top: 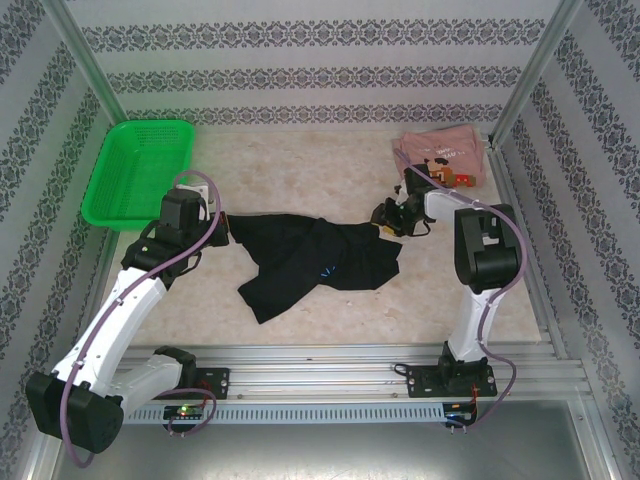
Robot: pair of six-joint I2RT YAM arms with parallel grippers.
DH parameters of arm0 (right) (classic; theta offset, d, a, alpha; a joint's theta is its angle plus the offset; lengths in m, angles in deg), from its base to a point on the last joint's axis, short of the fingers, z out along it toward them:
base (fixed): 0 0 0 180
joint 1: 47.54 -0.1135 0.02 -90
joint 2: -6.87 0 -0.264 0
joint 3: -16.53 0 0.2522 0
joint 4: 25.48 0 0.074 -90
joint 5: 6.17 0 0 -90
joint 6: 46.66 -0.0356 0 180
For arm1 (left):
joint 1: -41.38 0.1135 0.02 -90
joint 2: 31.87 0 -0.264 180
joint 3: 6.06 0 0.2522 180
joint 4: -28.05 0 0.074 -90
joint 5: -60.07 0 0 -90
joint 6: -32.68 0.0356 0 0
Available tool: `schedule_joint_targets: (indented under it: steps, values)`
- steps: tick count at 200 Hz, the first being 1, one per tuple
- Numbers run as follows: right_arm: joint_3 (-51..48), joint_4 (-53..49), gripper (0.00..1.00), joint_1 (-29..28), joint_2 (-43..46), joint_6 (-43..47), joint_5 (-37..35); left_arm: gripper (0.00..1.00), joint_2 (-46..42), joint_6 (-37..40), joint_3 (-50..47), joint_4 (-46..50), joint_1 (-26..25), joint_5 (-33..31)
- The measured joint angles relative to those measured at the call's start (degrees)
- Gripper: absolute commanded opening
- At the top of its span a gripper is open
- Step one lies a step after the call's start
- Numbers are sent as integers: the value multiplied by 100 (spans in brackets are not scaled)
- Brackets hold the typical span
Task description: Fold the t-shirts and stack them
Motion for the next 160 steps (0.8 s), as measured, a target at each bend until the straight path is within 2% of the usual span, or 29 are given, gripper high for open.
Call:
schedule_joint_targets:
  steps: [33,72,91,128,160]
  values:
    - [247,0,41,-33,-214,-59,-4,0,-48,0,0,28,0,0]
    - [450,-181,35,-109,-317,-55,-153,0,-107,2,0,96,0,0]
    - [529,-289,28,-149,-361,-48,-295,0,-111,2,0,118,0,0]
    - [629,-442,0,-155,-442,-22,-476,0,-127,7,0,155,0,-2]
    - [632,-225,0,-144,-393,-59,-463,0,-138,76,9,177,0,-44]
